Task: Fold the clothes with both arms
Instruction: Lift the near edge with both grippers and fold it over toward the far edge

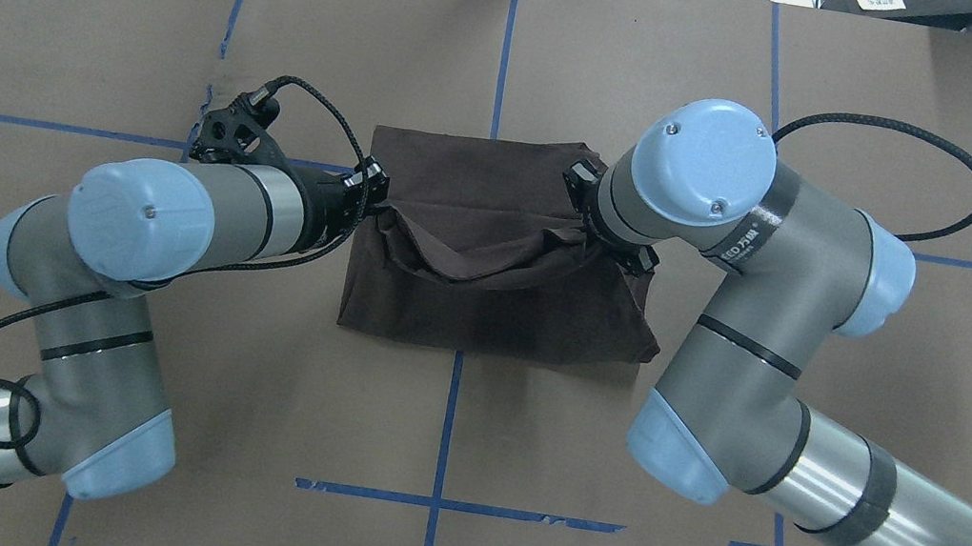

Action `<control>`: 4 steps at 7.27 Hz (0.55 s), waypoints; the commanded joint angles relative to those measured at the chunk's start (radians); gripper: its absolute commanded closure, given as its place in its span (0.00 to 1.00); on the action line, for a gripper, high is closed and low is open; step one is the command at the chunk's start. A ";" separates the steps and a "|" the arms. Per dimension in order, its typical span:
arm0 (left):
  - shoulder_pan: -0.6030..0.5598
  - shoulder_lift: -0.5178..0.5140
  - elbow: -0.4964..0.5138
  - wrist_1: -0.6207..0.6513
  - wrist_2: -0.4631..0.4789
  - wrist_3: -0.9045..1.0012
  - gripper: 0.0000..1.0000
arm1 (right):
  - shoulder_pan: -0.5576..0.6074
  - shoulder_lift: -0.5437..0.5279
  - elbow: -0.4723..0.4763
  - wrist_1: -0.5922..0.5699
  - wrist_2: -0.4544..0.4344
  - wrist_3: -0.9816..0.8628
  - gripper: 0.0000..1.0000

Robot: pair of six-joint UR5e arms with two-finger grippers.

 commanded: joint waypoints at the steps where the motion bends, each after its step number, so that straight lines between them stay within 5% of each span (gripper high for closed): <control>1: -0.118 -0.138 0.353 -0.161 0.003 0.077 0.62 | 0.079 0.144 -0.437 0.314 0.002 -0.059 0.93; 2: -0.199 -0.166 0.443 -0.224 -0.003 0.156 0.01 | 0.186 0.235 -0.672 0.436 0.088 -0.198 0.42; 3: -0.246 -0.165 0.442 -0.239 -0.054 0.232 0.00 | 0.275 0.271 -0.768 0.469 0.164 -0.374 0.00; 4: -0.245 -0.165 0.432 -0.234 -0.069 0.229 0.00 | 0.288 0.256 -0.711 0.457 0.175 -0.383 0.00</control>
